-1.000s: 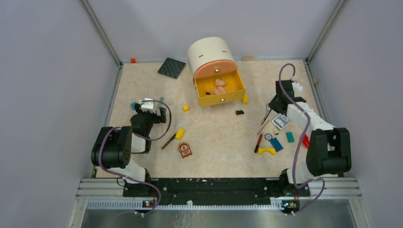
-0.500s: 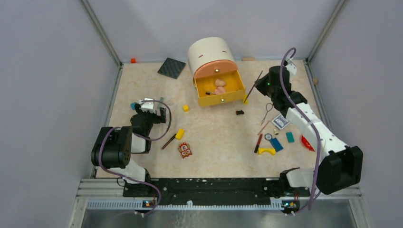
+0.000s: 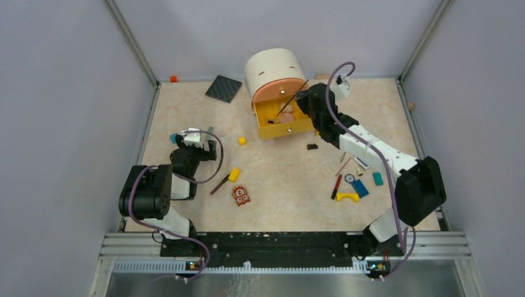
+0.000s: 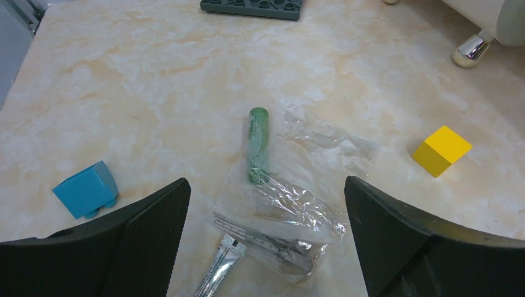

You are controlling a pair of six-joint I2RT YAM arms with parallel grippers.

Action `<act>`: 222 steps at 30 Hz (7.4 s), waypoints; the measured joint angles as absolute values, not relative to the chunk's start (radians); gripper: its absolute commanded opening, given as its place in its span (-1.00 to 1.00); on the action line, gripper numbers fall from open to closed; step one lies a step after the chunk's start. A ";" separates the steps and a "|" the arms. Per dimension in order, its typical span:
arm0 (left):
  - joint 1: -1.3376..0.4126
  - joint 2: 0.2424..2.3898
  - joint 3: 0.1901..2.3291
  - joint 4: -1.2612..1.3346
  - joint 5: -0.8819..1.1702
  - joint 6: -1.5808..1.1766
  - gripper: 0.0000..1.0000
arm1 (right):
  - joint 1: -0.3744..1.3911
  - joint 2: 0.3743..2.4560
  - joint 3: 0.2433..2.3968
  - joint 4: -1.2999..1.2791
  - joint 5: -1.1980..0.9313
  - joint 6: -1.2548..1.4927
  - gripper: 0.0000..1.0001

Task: Organize the makeup
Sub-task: Place the makeup brush in the drawer, then pick up the makeup tool from the center of the board, then place the makeup tool in the drawer.

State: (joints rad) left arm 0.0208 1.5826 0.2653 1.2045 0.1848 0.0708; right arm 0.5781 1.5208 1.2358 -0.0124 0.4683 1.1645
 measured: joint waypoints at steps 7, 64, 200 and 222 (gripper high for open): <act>0.021 1.583 0.265 1.205 0.185 0.072 0.98 | 0.648 1.656 1.320 0.013 0.527 1.196 -0.95; 0.020 1.583 0.265 1.205 0.182 0.074 0.98 | 0.289 1.242 0.833 -0.463 0.412 0.780 0.03; -0.004 1.583 0.265 1.205 0.178 0.074 0.98 | 0.548 1.678 1.367 -0.116 0.297 1.098 -0.29; -0.004 1.583 0.265 1.205 0.178 0.074 0.98 | 0.530 1.280 0.975 -0.174 0.480 0.813 -0.04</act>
State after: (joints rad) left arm -0.0040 1.5826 0.2653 1.2045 0.1776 0.0738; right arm 0.5301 1.2800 0.9749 -0.1741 0.4805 0.8135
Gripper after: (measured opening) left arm 0.989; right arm 0.475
